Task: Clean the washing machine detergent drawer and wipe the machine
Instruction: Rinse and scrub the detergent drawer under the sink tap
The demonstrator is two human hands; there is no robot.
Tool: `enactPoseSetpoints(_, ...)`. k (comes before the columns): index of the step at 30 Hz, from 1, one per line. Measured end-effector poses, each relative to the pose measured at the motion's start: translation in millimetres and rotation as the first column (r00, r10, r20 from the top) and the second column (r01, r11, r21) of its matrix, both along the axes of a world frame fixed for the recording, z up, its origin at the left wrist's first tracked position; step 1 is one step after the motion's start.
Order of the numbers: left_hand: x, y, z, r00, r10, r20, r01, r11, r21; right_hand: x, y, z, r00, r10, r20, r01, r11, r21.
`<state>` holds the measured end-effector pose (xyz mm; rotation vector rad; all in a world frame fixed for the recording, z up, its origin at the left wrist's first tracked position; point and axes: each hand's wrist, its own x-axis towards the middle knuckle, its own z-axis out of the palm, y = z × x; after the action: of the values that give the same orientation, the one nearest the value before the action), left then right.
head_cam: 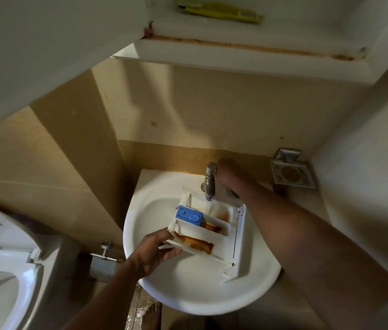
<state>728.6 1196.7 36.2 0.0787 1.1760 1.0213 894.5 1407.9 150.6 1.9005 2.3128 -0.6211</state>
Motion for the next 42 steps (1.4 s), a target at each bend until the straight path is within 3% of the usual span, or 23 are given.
enactPoseSetpoints(11, 19, -13, 2, 0.991, 0.003, 0.132, 0.015, 0.991, -0.131, -2, 1, -2, 1.000, -0.007, -0.015, 0.007, 1.000, 0.001)
enactPoseSetpoints(19, -2, -31, 0, 0.998, -0.026, 0.056, 0.031, 0.995, -0.090, 3, 2, -9, 0.998, -0.025, -0.061, 0.025, 1.000, -0.001)
enactPoseSetpoints(22, -7, -28, 0, 0.998, -0.058, -0.001, 0.058, 0.997, -0.042, 17, -6, -24, 0.981, -0.023, -0.193, 0.023, 1.000, -0.003)
enactPoseSetpoints(25, -12, -29, 2, 0.996, -0.088, 0.015, 0.088, 0.996, 0.004, 46, -40, -48, 0.911, -0.166, -0.377, 0.196, 0.980, 0.043)
enactPoseSetpoints(26, -13, -28, 3, 0.996, -0.086, 0.015, 0.085, 0.996, 0.005, 58, -55, -59, 0.875, -0.262, -0.408, 0.284, 0.959, -0.008)
enactPoseSetpoints(28, -12, -25, 5, 0.997, -0.077, 0.003, 0.077, 0.997, -0.006, 79, -85, -77, 0.760, -0.508, -0.405, 0.407, 0.858, -0.314)
enactPoseSetpoints(29, -12, -22, 7, 0.997, -0.079, -0.004, 0.079, 0.997, -0.014, 86, -97, -82, 0.683, -0.623, -0.381, 0.416, 0.761, -0.498)
enactPoseSetpoints(31, -11, -13, 9, 0.996, -0.090, -0.024, 0.089, 0.995, -0.038, 93, -114, -88, 0.601, -0.711, -0.365, 0.307, 0.627, -0.716)
enactPoseSetpoints(33, -10, -5, 11, 0.993, -0.104, -0.051, 0.100, 0.993, -0.066, 92, -119, -88, 0.597, -0.702, -0.390, 0.269, 0.632, -0.726)
enactPoseSetpoints(36, -7, 5, 14, 0.989, -0.123, -0.077, 0.115, 0.988, -0.103, 89, -128, -83, 0.558, -0.748, -0.359, 0.345, 0.602, -0.720)
enactPoseSetpoints(42, 10, 21, 18, 0.969, -0.216, -0.119, 0.206, 0.974, -0.088, 97, -157, -66, 0.318, -0.889, -0.330, 0.458, 0.449, -0.767)
